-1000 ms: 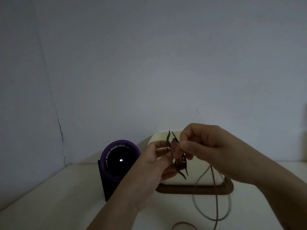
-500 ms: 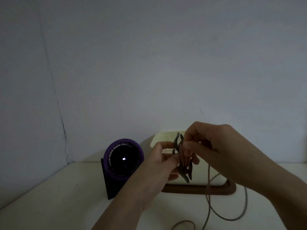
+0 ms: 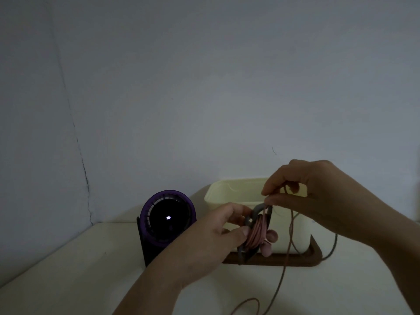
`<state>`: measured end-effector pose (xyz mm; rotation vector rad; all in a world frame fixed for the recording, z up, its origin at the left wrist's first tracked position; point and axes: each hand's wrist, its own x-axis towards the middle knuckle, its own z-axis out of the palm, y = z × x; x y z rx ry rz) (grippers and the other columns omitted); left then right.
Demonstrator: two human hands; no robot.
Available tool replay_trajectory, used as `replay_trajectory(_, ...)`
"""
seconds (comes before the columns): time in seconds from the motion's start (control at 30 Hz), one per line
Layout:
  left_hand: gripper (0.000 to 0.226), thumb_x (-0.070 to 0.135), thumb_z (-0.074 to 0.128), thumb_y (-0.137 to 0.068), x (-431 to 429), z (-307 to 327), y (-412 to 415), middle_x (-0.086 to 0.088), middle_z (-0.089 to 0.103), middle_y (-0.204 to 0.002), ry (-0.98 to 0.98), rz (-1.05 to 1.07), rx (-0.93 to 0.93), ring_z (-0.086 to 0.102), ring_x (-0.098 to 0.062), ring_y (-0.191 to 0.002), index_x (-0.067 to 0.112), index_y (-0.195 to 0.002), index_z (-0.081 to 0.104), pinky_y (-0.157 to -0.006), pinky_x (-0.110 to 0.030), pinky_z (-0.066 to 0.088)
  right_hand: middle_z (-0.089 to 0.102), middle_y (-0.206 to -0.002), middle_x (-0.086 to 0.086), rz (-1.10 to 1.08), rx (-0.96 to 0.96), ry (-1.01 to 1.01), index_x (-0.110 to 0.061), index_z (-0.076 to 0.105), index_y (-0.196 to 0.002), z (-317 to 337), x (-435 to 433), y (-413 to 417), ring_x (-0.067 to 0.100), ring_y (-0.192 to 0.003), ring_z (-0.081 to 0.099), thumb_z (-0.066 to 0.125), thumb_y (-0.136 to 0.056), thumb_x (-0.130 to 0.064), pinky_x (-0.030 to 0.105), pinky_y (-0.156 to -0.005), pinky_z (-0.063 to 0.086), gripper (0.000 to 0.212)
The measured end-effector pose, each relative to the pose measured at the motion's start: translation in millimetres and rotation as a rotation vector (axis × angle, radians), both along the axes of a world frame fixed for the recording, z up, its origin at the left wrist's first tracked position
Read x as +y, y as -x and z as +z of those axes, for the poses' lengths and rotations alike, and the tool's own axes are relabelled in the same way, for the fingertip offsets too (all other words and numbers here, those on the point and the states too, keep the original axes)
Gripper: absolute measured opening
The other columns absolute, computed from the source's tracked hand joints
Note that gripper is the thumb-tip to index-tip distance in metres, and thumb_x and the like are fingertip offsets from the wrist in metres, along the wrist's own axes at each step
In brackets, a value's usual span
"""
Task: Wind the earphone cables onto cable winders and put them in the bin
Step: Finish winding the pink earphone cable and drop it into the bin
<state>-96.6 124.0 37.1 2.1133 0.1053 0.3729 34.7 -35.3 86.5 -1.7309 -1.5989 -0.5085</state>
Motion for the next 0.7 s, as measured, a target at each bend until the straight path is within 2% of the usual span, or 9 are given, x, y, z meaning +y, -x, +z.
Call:
replay_trajectory(0.07, 0.022, 0.025, 0.049, -0.098, 0.7, 2.2, 2.1, 0.003, 0.071, -0.112, 0.018, -0.035, -0.009, 0.067, -0.019, -0.107, 0.029, -0.119, 0.057, -0.105, -0.046, 0.042, 0.059, -0.074, -0.036, 0.050, 0.077, -0.017, -0.042, 0.064, -0.074, -1.0, -0.2, -3.3, -0.002, -0.075, 0.057, 0.071, -0.075, -0.028, 0.007, -0.066, 0.042, 0.016)
replay_trajectory(0.13, 0.022, 0.017, 0.048, -0.100, 0.3, 5.3, 4.2, 0.001, 0.071, -0.113, 0.033, -0.069, -0.016, 0.067, -0.017, -0.106, 0.024, -0.120, 0.056, -0.099, -0.035, 0.045, 0.068, -0.074, -0.023, 0.136, 0.194, -0.047, -0.034, 0.069, -0.075, -1.8, -0.3, -7.4, 0.004, -0.071, 0.063, 0.068, -0.073, -0.032, 0.014, -0.066, 0.050, 0.004)
replay_trajectory(0.2, 0.023, 0.015, 0.048, -0.100, 0.4, 6.4, 4.6, -0.002, 0.069, -0.116, 0.051, -0.086, -0.030, 0.067, -0.019, -0.106, 0.021, -0.121, 0.056, -0.094, -0.029, 0.046, 0.072, -0.077, -0.011, 0.219, 0.295, -0.089, -0.029, 0.073, -0.073, -2.5, 0.5, -11.7, 0.011, -0.073, 0.067, 0.065, -0.069, -0.037, 0.023, -0.071, 0.055, 0.011)
replay_trajectory(0.3, 0.027, 0.016, 0.051, -0.097, 0.1, 5.9, 3.2, -0.010, 0.065, -0.122, 0.102, -0.087, -0.063, 0.067, -0.025, -0.107, 0.016, -0.123, 0.056, -0.098, -0.035, 0.049, 0.073, -0.079, -0.002, 0.323, 0.435, -0.153, -0.030, 0.073, -0.075, -6.1, 3.9, -19.0, 0.022, -0.078, 0.069, 0.069, -0.065, -0.046, 0.025, -0.073, 0.055, 0.020)
replay_trajectory(0.4, 0.031, 0.021, 0.054, -0.092, -0.6, 5.1, 1.6, -0.009, 0.065, -0.121, 0.133, -0.087, -0.073, 0.066, -0.025, -0.107, 0.017, -0.123, 0.057, -0.099, -0.039, 0.049, 0.072, -0.081, 0.006, 0.393, 0.496, -0.197, -0.030, 0.074, -0.077, -11.1, 7.9, -22.9, 0.028, -0.080, 0.067, 0.075, -0.058, -0.062, 0.028, -0.074, 0.054, 0.037)
replay_trajectory(0.53, 0.026, 0.017, 0.052, -0.097, 1.0, 5.3, 1.8, -0.010, 0.065, -0.122, 0.176, -0.084, -0.085, 0.065, -0.028, -0.109, 0.018, -0.122, 0.057, -0.101, -0.048, 0.048, 0.072, -0.079, 0.005, 0.440, 0.562, -0.254, -0.028, 0.075, -0.077, -13.8, 11.9, -26.2, 0.016, -0.076, 0.068, 0.077, -0.053, -0.063, 0.017, -0.072, 0.053, 0.043)
replay_trajectory(0.63, 0.033, 0.023, 0.053, -0.091, -1.5, 6.8, 3.0, -0.011, 0.064, -0.122, 0.182, -0.092, -0.111, 0.065, -0.030, -0.109, 0.019, -0.123, 0.056, -0.102, -0.055, 0.044, 0.072, -0.077, 0.004, 0.467, 0.614, -0.264, -0.026, 0.076, -0.076, -17.5, 16.3, -27.5, 0.013, -0.076, 0.069, 0.080, -0.050, -0.061, 0.016, -0.071, 0.053, 0.044)
replay_trajectory(0.7, 0.031, 0.022, 0.052, -0.091, -3.3, 8.1, 4.1, -0.010, 0.065, -0.121, 0.191, -0.122, -0.128, 0.065, -0.029, -0.109, 0.019, -0.122, 0.055, -0.102, -0.053, 0.045, 0.071, -0.074, 0.003, 0.493, 0.672, -0.267, -0.025, 0.076, -0.075, -20.8, 21.3, -27.2, 0.011, -0.073, 0.067, 0.082, -0.047, -0.062, 0.016, -0.069, 0.052, 0.047)
